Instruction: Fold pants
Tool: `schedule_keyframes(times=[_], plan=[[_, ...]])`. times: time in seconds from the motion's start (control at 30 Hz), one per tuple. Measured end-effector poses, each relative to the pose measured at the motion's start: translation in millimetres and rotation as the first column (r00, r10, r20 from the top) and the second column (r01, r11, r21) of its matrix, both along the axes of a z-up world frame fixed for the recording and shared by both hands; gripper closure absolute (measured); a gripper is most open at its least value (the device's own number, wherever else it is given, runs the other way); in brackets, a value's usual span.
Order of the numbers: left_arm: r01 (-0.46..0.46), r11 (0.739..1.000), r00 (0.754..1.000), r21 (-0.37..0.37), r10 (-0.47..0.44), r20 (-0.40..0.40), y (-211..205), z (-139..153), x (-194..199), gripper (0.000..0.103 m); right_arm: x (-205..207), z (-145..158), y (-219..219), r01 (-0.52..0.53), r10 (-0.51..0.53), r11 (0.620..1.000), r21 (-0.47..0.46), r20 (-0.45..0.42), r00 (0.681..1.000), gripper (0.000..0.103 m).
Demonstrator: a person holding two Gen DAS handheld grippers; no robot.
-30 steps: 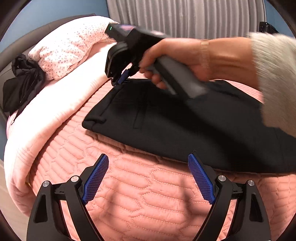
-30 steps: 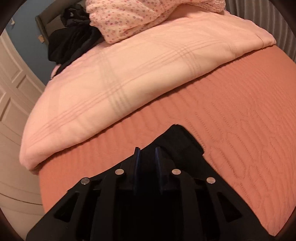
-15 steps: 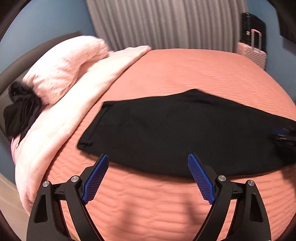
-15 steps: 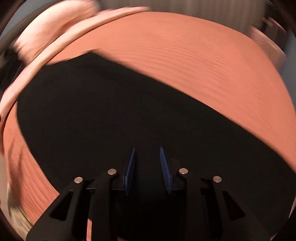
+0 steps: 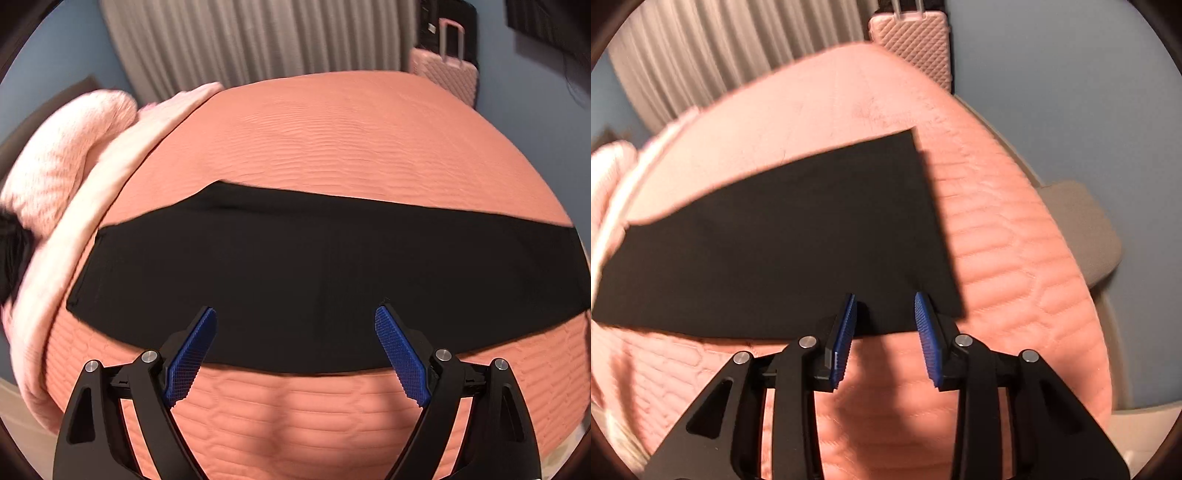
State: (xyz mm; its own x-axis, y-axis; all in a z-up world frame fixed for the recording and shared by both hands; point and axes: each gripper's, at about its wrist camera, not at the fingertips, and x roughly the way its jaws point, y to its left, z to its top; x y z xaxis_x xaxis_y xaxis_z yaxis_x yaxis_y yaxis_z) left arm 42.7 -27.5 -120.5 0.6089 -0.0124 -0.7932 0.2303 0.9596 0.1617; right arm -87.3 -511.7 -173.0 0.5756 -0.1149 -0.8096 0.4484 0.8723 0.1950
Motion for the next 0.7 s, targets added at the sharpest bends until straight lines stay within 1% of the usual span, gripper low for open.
schedule_keyframes(times=[0.03, 0.07, 0.1, 0.13, 0.2, 0.27, 0.3, 0.33, 0.37, 0.43, 0.47, 0.5, 0.6, 0.67, 0.7], plan=[[0.017, 1.0, 1.0, 0.017, -0.017, 0.009, -11.8, 1.1, -3.7, 0.017, -3.0, 2.6, -0.4, 0.034, -0.034, 0.999, -0.008, 0.002, 0.999, 0.068], [0.033, 0.999, 0.999, 0.032, -0.034, 0.019, -22.1, 2.4, -8.1, 0.017, -12.5, 4.6, -4.7, 0.056, -0.056, 0.998, 0.014, 0.033, 0.998, 0.061], [0.049, 0.998, 0.998, 0.045, -0.05, 0.025, -31.9, 3.6, -12.1, 0.017, -20.3, 4.2, -7.8, 0.067, -0.07, 0.997, 0.048, 0.057, 0.996, 0.056], [0.061, 0.997, 0.998, 0.051, -0.062, 0.027, -38.7, 4.0, -14.5, 0.017, -27.2, 2.6, -12.5, 0.084, -0.091, 0.992, 0.092, 0.077, 0.993, 0.056], [0.089, 0.994, 0.995, 0.067, -0.091, 0.032, -55.7, 4.5, -21.8, 0.017, -35.9, -5.9, -17.4, 0.085, -0.116, 0.972, 0.219, 0.134, 0.984, 0.055], [0.111, 0.991, 0.993, 0.073, -0.113, 0.021, -67.3, 3.5, -27.5, 0.017, -27.5, -21.7, -10.2, 0.085, -0.133, 0.946, 0.312, 0.134, 0.982, 0.055], [0.122, 0.99, 0.992, 0.07, -0.123, 0.008, -72.3, 2.5, -29.6, 0.017, -25.6, -29.1, -10.6, 0.092, -0.144, 0.937, 0.337, 0.134, 0.98, 0.055], [0.129, 0.989, 0.992, 0.067, -0.129, 0.001, -74.6, 2.5, -30.3, 0.017, -26.5, -33.9, -11.9, 0.101, -0.166, 0.929, 0.356, 0.157, 0.973, 0.055], [0.137, 0.988, 0.991, 0.066, -0.137, -0.003, -76.6, 2.9, -32.2, 0.017, -25.9, -38.3, -14.5, 0.107, -0.199, 0.91, 0.4, 0.196, 0.96, 0.055], [0.149, 0.985, 0.989, 0.081, -0.15, 0.008, -80.3, 4.9, -39.3, 0.017, -20.9, -45.6, -21.0, 0.109, -0.247, 0.871, 0.478, 0.236, 0.94, 0.055], [0.153, 0.984, 0.988, 0.086, -0.154, 0.011, -82.5, 4.8, -41.5, 0.017, -17.0, -48.4, -26.5, 0.109, -0.264, 0.858, 0.501, 0.249, 0.932, 0.057], [0.154, 0.984, 0.988, 0.092, -0.156, 0.01, -82.5, 4.6, -42.3, 0.017, -11.0, -50.3, -30.1, 0.107, -0.271, 0.852, 0.513, 0.256, 0.928, 0.057], [0.146, 0.985, 0.989, 0.089, -0.147, 0.001, -83.6, 4.8, -41.2, 0.017, 4.5, -54.8, -37.9, 0.102, -0.281, 0.843, 0.529, 0.269, 0.921, 0.057], [0.136, 0.988, 0.991, 0.072, -0.136, -0.007, -81.0, 5.3, -39.7, 0.017, 18.3, -57.7, -37.8, 0.109, -0.277, 0.856, 0.506, 0.269, 0.922, 0.059], [0.132, 0.989, 0.991, 0.065, -0.131, -0.009, -79.2, 5.2, -39.0, 0.017, 19.6, -57.0, -38.8, 0.11, -0.27, 0.864, 0.491, 0.267, 0.925, 0.063]])
